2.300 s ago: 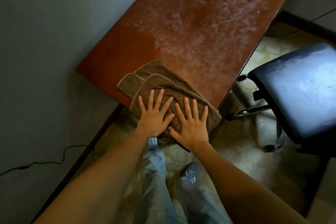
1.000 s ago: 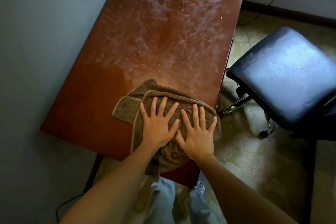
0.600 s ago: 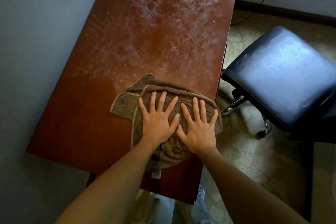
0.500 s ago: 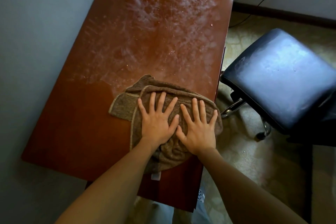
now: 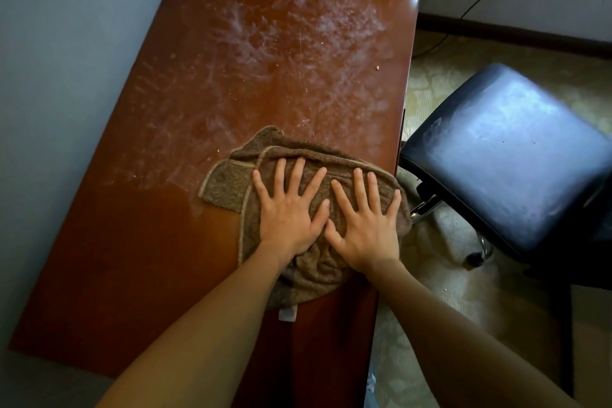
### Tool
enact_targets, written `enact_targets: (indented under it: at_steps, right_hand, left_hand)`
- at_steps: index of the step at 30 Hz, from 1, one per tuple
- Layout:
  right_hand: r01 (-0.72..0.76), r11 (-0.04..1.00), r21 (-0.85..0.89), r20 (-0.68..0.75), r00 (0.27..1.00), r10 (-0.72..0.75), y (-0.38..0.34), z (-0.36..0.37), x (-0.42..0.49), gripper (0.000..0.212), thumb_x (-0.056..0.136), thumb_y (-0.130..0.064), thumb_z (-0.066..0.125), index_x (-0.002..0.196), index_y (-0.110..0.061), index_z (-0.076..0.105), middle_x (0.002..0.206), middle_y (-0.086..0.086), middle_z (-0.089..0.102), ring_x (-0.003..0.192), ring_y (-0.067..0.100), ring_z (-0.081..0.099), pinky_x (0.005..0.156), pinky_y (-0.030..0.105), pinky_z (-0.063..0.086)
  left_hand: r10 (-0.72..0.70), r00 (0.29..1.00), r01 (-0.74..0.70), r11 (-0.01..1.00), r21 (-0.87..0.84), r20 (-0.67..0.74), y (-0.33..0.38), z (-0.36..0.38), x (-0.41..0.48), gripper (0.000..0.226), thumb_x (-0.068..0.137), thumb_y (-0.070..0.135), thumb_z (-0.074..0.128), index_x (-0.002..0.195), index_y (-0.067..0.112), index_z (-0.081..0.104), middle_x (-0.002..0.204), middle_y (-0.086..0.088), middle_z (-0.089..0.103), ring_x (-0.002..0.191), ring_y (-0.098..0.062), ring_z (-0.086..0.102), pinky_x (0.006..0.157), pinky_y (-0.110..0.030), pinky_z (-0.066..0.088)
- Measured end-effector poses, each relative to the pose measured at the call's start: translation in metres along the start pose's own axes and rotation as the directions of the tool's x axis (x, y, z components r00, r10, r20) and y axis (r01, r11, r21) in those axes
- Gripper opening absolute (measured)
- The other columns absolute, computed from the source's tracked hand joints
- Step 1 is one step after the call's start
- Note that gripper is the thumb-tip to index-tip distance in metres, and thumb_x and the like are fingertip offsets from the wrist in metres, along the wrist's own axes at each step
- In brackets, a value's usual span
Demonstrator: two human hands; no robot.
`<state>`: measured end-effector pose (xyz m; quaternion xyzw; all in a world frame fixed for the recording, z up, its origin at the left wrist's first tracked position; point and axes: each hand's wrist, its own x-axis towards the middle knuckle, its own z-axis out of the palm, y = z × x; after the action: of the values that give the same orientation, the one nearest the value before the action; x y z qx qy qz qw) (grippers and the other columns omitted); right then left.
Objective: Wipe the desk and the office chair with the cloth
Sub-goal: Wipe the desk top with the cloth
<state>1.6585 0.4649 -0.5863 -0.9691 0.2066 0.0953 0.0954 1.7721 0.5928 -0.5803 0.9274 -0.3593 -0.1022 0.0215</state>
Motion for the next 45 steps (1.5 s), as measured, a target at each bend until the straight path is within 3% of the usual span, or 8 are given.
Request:
enact_targets:
  at_steps: [12,28,45]
  right_hand:
    - [0.004,1.000,-0.015,-0.025,1.000,-0.005,0.016,-0.020,0.060,0.074,0.096,-0.068,0.020,0.160,-0.035,0.008,0.169,0.008,-0.008,0.154,0.027,-0.013,0.116,0.070,-0.005]
    - [0.178,0.984,-0.024,-0.011,0.984,-0.178,0.075,-0.050,0.160,0.074,0.095,-0.070,0.015,0.160,-0.035,0.008,0.169,0.008,-0.007,0.154,0.030,-0.011,0.112,0.073,-0.006]
    - [0.187,0.982,-0.034,-0.040,0.981,-0.189,0.105,-0.071,0.243,0.074,0.095,-0.069,0.016,0.161,-0.034,0.012,0.169,0.009,-0.004,0.155,0.030,-0.009,0.112,0.075,-0.002]
  left_hand:
    - [-0.004,1.000,0.004,1.000,0.004,-0.015,0.001,-0.011,0.063,0.062,0.099,0.061,0.020,0.158,0.042,0.013,0.168,-0.003,0.011,0.154,-0.034,0.000,0.114,-0.073,0.000]
    - [-0.175,0.983,0.176,0.984,0.012,-0.061,0.030,-0.020,0.153,0.064,0.097,0.061,0.014,0.158,0.043,0.009,0.168,-0.002,0.006,0.154,-0.033,-0.004,0.114,-0.072,0.000]
    - [-0.176,0.981,0.177,0.984,0.003,-0.078,0.035,-0.037,0.243,0.064,0.097,0.062,0.017,0.158,0.043,0.011,0.168,-0.002,0.008,0.154,-0.033,-0.002,0.115,-0.072,-0.002]
